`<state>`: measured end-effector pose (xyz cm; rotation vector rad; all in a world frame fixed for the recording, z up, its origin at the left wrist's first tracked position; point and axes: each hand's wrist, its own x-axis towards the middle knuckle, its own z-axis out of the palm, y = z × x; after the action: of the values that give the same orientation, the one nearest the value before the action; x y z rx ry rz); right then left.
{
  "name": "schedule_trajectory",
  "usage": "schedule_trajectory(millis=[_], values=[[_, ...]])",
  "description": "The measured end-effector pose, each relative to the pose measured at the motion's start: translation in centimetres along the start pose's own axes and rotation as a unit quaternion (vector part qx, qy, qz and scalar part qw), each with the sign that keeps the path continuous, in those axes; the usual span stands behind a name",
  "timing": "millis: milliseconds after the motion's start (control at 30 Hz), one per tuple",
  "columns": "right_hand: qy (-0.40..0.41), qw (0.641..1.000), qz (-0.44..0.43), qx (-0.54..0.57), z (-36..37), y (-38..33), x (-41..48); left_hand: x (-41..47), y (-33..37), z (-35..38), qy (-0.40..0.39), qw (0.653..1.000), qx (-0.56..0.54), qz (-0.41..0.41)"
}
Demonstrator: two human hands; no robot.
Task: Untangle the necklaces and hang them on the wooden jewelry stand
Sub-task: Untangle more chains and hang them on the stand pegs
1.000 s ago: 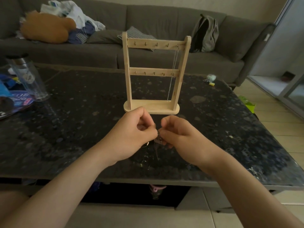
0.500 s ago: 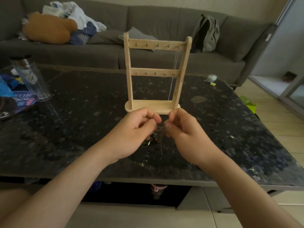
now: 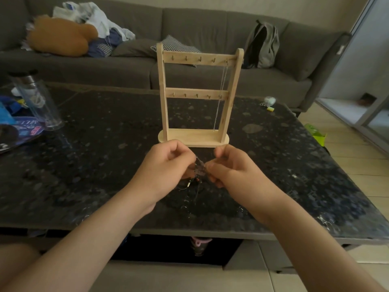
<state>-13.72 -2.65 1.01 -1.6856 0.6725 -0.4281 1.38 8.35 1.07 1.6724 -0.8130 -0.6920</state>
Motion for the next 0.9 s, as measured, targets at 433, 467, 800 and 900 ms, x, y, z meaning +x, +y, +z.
schedule_trajectory(millis=[433, 467, 800, 900], values=[[0.031, 0.995, -0.073, -0.059, 0.35, -0.73, -0.36, -0.13, 0.84, -0.12, -0.092, 0.949, -0.277, -0.123], [0.034, 0.996, -0.068, -0.054, 0.35, -0.69, -0.34, -0.12, 0.84, -0.20, -0.102, 0.954, -0.257, -0.117], [0.029, 0.987, -0.001, 0.158, 0.53, -0.12, 0.04, -0.04, 0.41, -0.15, -0.033, 0.999, -0.029, -0.012], [0.045, 0.990, 0.015, 0.133, 0.26, -0.18, 0.14, 0.04, 0.37, -0.55, -0.002, 1.000, 0.008, -0.004]])
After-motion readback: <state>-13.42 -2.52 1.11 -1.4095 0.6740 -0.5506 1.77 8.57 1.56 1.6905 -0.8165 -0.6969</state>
